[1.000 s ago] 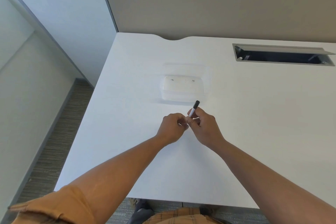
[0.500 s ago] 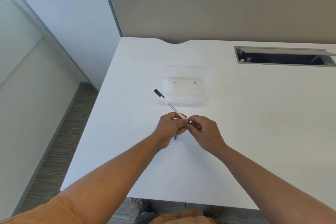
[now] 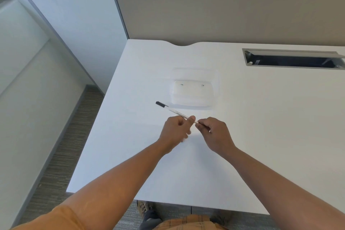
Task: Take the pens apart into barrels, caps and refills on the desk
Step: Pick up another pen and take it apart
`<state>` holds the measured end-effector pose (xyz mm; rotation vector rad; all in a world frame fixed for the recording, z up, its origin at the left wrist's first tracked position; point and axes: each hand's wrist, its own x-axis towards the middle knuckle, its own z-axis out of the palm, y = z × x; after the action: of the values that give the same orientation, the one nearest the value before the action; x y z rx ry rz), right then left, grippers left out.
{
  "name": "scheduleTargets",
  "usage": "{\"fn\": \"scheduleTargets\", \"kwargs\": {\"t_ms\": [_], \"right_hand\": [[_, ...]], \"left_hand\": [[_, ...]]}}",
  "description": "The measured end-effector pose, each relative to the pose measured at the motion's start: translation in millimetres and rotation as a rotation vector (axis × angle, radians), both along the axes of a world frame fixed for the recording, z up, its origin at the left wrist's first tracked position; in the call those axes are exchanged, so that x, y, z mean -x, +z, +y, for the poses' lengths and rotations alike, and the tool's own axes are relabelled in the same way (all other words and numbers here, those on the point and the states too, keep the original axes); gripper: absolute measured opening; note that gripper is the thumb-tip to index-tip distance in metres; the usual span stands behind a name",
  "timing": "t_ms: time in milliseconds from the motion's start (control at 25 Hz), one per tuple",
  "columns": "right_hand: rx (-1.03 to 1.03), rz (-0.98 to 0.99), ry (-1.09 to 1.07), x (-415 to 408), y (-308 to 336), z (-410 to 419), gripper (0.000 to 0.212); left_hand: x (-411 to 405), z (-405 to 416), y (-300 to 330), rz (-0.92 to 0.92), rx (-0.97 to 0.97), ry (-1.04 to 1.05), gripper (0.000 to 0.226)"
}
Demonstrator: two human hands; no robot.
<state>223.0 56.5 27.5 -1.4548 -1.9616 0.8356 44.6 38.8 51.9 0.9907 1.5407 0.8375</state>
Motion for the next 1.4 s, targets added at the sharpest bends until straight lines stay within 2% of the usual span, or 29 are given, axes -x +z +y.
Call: {"fn": "scheduleTargets", "kwargs": {"t_ms": [80, 120, 200, 240, 280, 440, 600, 760, 880, 1040, 1400], "right_hand": [[-0.008, 0.003, -0.011, -2, 2, 1, 0.014], [-0.017, 0.0, -0.011, -2, 3, 1, 0.014], [-0.043, -0.023, -0.002, -2, 4, 1, 0.013], [-0.05, -0.03, 0.0, -2, 4, 1, 0.013], [-0.052, -0.032, 0.001, -1, 4, 1, 0.012], [-0.037, -0.046, 0.014, -1, 7, 1, 0.011], [0.039, -0.082, 0.017, -7, 9, 5, 0.012], [0.114, -0.074, 0.073, -2, 14, 6, 0.031], [0.101, -0.08, 0.105, 3, 18, 8, 0.018], [0.099, -0.163, 0.098, -2, 18, 14, 0.017], [0.057, -0.134, 0.035, -5, 22, 33, 0.021]], "left_hand": [[3, -6, 0, 0.297, -0.321, -0.007, 0.058], [5, -8, 1, 0.44, -0.494, -0.028, 0.056], [12, -3, 4, 0.753, -0.818, -0.155, 0.035], [16, 3, 4, 0.885, -0.918, -0.246, 0.022], [19, 8, 6, 0.984, -0.943, -0.325, 0.021], [31, 14, 1, 1.046, -0.834, -0.5, 0.017], [41, 16, -5, 1.026, -0.744, -0.499, 0.019], [40, 19, -7, 1.003, -0.741, -0.516, 0.019], [40, 21, -8, 1.003, -0.733, -0.532, 0.02], [47, 21, -12, 1.017, -0.682, -0.534, 0.02], [50, 32, -23, 0.926, -0.301, -0.544, 0.027]]}}
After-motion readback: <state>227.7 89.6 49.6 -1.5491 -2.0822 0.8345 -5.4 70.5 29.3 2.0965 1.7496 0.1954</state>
